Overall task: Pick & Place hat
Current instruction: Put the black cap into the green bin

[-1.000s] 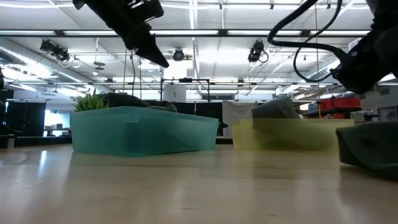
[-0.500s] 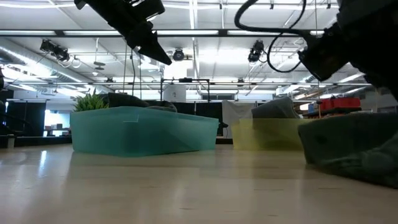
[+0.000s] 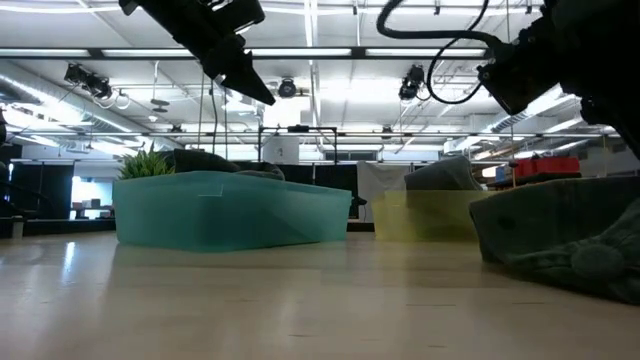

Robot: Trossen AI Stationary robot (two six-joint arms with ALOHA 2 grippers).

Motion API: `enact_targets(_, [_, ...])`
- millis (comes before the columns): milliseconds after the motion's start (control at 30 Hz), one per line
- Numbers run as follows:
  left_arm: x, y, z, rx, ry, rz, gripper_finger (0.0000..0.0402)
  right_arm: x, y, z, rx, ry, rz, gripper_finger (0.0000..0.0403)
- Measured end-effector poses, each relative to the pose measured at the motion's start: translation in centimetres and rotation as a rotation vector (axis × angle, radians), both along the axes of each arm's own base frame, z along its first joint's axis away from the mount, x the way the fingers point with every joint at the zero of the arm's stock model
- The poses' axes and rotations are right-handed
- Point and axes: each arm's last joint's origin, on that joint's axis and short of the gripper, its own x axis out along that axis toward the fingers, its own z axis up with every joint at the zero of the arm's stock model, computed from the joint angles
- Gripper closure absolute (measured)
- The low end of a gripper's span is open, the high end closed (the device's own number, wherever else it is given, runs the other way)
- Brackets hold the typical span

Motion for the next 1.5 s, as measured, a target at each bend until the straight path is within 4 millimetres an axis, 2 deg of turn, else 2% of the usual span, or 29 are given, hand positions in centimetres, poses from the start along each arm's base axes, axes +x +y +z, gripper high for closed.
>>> enact_targets(167, [0.0, 0.0, 0.0, -0.015, -0.004, 0.010, 0.0252, -0.3, -0.4, -0.1, -0.077, 0.000, 0.040, 0.0256])
enact_targets(367, [-0.1, 0.0, -0.2, -0.017, 0.017, 0.010, 0.0252, 0.5, 0.1, -1.0, 0.011, -0.110, 0.047, 0.0222])
enact_targets(600, [-0.1, 0.0, -0.2, -0.017, 0.018, 0.010, 0.0252, -0.3, -0.3, -2.4, -0.013, -0.087, 0.067, 0.0214])
enact_targets(767, [-0.1, 0.0, -0.2, -0.017, 0.018, 0.010, 0.0252, -0.3, -0.5, -2.6, -0.038, -0.100, 0.094, 0.0250])
enact_targets(833, [-0.1, 0.0, -0.2, -0.017, 0.018, 0.010, 0.0252, -0.2, -0.8, -2.6, -0.041, -0.098, 0.086, 0.0284])
enact_targets(967, [-0.1, 0.0, -0.2, -0.017, 0.018, 0.010, 0.0252, 0.1, -1.3, -2.6, -0.047, -0.112, 0.083, 0.0379])
enact_targets(1000, [-0.1, 0.0, -0.2, -0.017, 0.018, 0.010, 0.0252, 0.2, -1.5, -2.6, -0.047, -0.113, 0.087, 0.0389])
enact_targets(1133, [-0.1, 0.0, -0.2, -0.014, 0.019, 0.008, 0.0252, 0.5, -2.2, -2.6, -0.009, -0.098, 0.086, 0.0388])
enact_targets(1233, [-0.1, 0.0, -0.2, -0.016, 0.018, 0.008, 0.0252, 0.8, -2.7, -1.9, -0.001, -0.090, 0.116, 0.0398])
enact_targets(1367, [0.0, -0.4, -0.1, -0.053, 0.001, -0.051, 0.0252, 1.9, -3.6, 0.0, -0.074, -0.129, 0.179, 0.0399])
enact_targets(1500, [0.4, -1.1, 0.1, -0.173, -0.068, -0.125, 0.0252, 3.3, -4.6, 1.4, -0.186, -0.228, 0.214, 0.0400])
